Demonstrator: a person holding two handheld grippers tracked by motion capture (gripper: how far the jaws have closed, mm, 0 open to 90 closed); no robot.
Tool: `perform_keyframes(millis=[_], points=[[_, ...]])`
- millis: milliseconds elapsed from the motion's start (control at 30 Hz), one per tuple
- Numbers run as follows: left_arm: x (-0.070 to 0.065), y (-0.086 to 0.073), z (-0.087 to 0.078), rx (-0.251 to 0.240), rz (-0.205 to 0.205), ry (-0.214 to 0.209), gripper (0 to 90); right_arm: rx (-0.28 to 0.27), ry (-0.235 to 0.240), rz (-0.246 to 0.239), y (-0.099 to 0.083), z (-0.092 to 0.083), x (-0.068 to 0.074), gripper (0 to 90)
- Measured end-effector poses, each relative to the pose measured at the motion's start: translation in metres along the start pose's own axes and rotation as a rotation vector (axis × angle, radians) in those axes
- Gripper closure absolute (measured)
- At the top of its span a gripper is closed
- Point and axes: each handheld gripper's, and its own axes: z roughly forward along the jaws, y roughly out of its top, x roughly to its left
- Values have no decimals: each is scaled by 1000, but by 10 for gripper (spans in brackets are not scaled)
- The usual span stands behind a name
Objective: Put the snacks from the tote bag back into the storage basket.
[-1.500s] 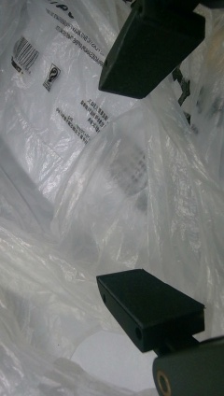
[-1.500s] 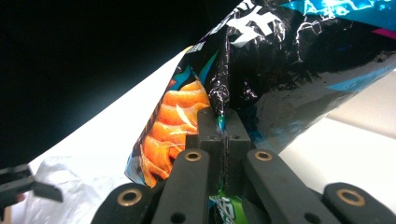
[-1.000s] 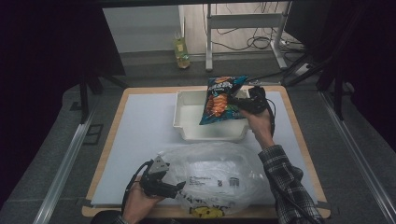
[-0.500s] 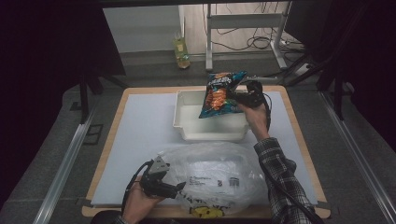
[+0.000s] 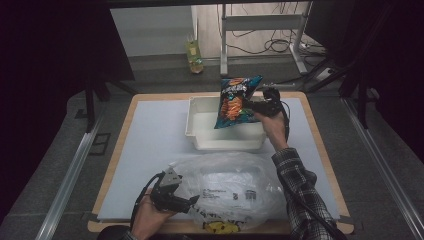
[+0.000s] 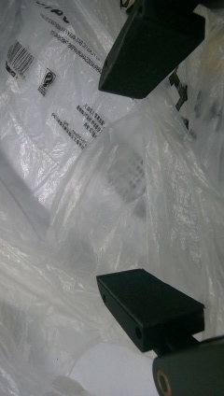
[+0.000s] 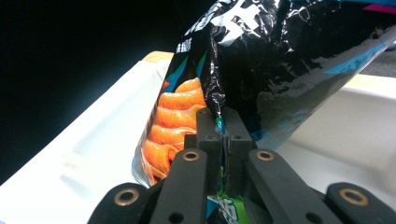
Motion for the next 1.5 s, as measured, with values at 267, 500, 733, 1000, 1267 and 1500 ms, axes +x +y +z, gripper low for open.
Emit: perform_keyframes(millis=[267, 500, 733, 1000, 1267, 1500], points=[[0, 0, 0, 3, 3, 1, 79, 24, -2, 0, -1, 3, -1, 867], [0, 0, 0, 7, 6, 0, 79, 57, -7, -6, -3, 7, -1, 859], [0, 0, 0, 8, 7, 0, 79, 90, -28, -10, -5, 9, -1, 851], [-1, 0, 0, 8, 11, 0, 79, 131, -74, -30, -7, 8, -2, 829], [-1, 0, 0, 8, 11, -1, 79, 161, -105, -22, -12, 8, -8, 793], [-1, 0, 1, 10, 11, -1, 79, 185, -143, -39, -13, 7, -10, 739]])
